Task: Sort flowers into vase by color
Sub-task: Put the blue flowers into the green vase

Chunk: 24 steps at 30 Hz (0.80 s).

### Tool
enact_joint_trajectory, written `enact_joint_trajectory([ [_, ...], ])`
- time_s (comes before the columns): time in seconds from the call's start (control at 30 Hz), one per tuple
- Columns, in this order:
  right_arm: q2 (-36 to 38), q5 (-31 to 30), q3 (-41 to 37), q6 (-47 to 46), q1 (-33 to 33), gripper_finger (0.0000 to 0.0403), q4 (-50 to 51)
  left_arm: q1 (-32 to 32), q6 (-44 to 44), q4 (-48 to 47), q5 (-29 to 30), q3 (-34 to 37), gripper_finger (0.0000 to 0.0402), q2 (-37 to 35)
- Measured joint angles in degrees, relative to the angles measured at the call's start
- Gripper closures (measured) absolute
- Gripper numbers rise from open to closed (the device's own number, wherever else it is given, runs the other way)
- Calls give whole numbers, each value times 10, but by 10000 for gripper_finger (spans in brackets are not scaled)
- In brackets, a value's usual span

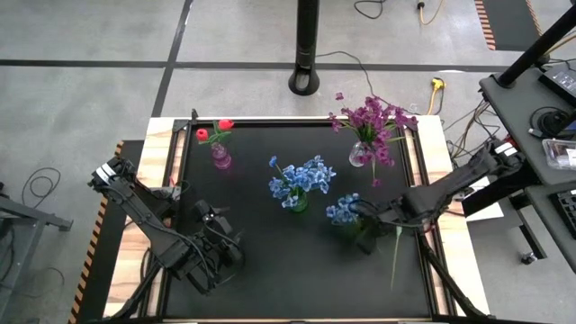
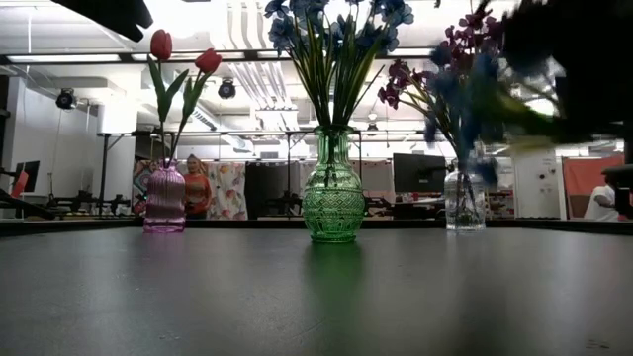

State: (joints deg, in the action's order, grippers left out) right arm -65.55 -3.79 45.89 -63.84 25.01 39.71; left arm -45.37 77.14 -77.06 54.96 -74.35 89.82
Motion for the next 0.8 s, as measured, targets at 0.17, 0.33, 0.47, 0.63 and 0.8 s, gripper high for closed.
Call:
enact_joint_trajectory([
  [0.17, 58, -122, -4, 67, 50, 381, -82, 0, 0, 6, 0, 0, 54, 0],
  [0.33, 75, -200, -12, 198, 76, 381, -222, 0, 0, 8, 1, 0, 54, 0],
  [0.47, 74, -240, -13, 316, 76, 381, -308, 0, 0, 8, 1, 0, 54, 0],
  [0.63, 45, -268, -23, 501, 76, 381, -496, 1, 0, 11, 1, 0, 54, 0],
  [0.8, -14, -258, -52, 726, 76, 381, -770, 1, 0, 14, 14, 0, 54, 0],
])
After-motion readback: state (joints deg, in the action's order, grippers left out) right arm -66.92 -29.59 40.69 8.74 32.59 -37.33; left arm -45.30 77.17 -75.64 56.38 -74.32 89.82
